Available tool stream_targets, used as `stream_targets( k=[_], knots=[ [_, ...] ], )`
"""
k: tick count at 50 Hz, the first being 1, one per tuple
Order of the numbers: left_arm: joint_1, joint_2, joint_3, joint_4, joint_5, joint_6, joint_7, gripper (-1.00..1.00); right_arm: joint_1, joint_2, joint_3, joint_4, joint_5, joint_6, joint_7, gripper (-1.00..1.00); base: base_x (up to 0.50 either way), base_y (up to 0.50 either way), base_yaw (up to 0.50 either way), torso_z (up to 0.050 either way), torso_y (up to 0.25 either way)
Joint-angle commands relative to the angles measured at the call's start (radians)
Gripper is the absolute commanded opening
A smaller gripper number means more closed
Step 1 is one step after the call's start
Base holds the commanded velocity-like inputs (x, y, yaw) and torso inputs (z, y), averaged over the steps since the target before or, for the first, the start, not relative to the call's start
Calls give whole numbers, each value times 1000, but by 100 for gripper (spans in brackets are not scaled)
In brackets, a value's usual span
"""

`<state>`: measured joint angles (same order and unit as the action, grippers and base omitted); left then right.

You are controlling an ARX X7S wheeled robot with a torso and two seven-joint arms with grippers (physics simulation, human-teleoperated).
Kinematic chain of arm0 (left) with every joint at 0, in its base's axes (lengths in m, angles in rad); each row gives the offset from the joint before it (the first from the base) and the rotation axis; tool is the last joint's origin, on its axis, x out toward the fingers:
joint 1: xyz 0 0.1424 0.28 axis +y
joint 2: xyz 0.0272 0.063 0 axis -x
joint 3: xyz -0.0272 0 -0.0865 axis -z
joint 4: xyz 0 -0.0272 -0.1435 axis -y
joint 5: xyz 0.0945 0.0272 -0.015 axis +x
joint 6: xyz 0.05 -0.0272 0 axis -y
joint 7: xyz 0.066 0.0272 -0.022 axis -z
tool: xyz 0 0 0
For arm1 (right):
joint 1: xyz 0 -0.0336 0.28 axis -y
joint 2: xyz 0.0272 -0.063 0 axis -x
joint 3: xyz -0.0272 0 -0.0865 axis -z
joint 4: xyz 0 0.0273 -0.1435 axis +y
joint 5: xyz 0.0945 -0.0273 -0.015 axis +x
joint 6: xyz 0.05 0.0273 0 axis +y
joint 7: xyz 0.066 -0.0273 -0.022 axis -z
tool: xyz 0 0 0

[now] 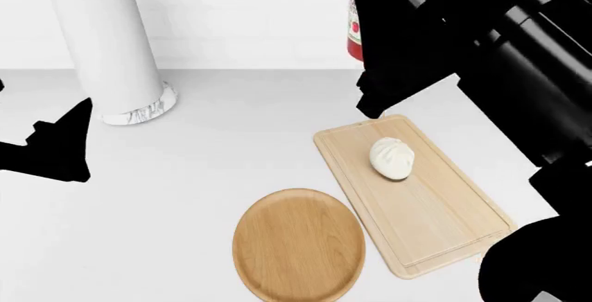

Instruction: Pick the dumpling from the plate and place it on the cutting board. Then pick the condiment bottle from the cabinet and place it next to the cutting board.

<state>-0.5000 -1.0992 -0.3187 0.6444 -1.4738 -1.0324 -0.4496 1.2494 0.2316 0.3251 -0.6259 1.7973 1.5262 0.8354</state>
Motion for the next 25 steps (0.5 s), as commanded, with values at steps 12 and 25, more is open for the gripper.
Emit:
stream_targets(
  k=[12,25],
  knots=[
    [24,23,11,10,19,11,3,100,-136,136,8,-115,-286,-9,-261,-100,0,0,0,0,0],
    [25,27,19,4,28,15,8,100,-225,255,-134,-119,-664,-181,-518,-100,0,0,0,0,0]
  ],
)
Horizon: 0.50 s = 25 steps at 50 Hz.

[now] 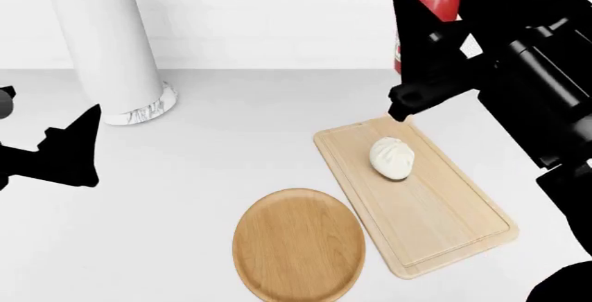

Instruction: Pick the dumpling from the plate and place it on the cutting board. Then pick the condiment bottle from the cabinet and place it next to the cutting board.

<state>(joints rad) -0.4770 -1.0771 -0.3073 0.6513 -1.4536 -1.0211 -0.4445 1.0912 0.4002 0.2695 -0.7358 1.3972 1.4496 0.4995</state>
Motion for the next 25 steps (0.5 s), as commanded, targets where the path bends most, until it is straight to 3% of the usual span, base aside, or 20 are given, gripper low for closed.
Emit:
stream_targets(
  k=[1,25],
  knots=[
    [1,5,9,-3,9,4,3,100,-74,94,-84,-5,-279,-116,-192,-100,0,0,0,0,0],
    [20,14,22,-4,30,10,13,100,-212,292,-165,27,-477,-269,-352,-100,0,0,0,0,0]
  ],
)
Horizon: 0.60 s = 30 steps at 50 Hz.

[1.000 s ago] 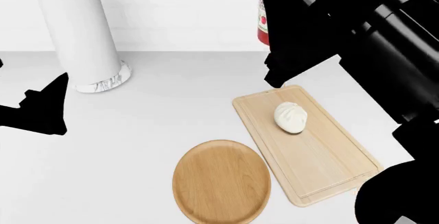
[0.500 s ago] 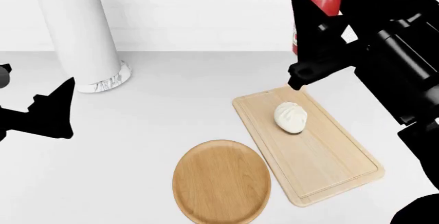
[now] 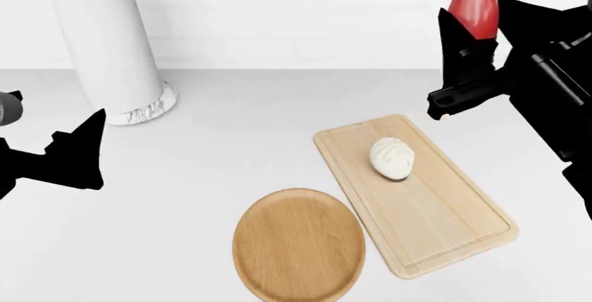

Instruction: Pick the dumpling from the plate and place it on the cutting board. Then pick the condiment bottle from the cabinet and place it next to the cutting board.

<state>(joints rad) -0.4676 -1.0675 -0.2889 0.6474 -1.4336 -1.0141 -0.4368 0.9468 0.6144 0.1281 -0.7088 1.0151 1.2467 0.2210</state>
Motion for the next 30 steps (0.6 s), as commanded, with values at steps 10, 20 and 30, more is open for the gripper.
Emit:
stream_targets(
  k=[10,20,30],
  knots=[
    [16,11,13,-1,19,7,7,100,-154,85,-63,36,-192,-169,-103,-100,0,0,0,0,0],
    [23,17,21,-4,28,10,11,100,-226,59,-113,103,-299,-295,-125,-100,0,0,0,0,0],
    [5,14,34,-10,21,8,5,100,-255,32,-149,186,-386,-414,-143,-100,0,0,0,0,0]
  ],
)
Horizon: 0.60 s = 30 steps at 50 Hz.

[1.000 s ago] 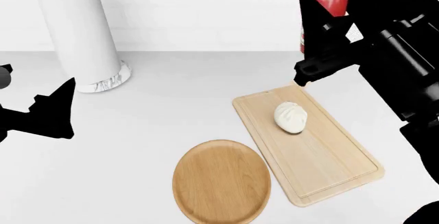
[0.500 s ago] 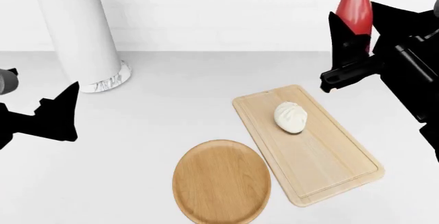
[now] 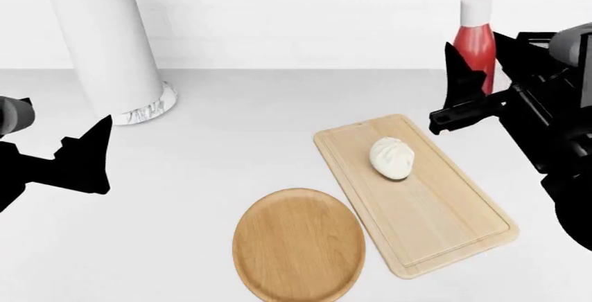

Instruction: Pick the dumpling from the plate and place it on the cutting board. Then pick the condiment bottle from the cabinet and place it next to the cutting board.

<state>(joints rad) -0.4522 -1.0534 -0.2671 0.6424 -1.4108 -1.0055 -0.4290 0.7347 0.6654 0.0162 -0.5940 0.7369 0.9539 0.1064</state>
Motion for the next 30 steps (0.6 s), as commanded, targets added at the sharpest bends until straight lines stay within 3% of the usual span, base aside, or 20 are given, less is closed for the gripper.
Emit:
stream_targets(
  k=[1,30],
  knots=[
    [-12,0,13,-6,-2,0,-3,100,-45,-21,-39,77,-114,-130,-30,-100,0,0,0,0,0],
    [29,10,5,-2,19,14,5,100,-132,-55,-74,242,-232,-333,-67,-100,0,0,0,0,1]
  ],
)
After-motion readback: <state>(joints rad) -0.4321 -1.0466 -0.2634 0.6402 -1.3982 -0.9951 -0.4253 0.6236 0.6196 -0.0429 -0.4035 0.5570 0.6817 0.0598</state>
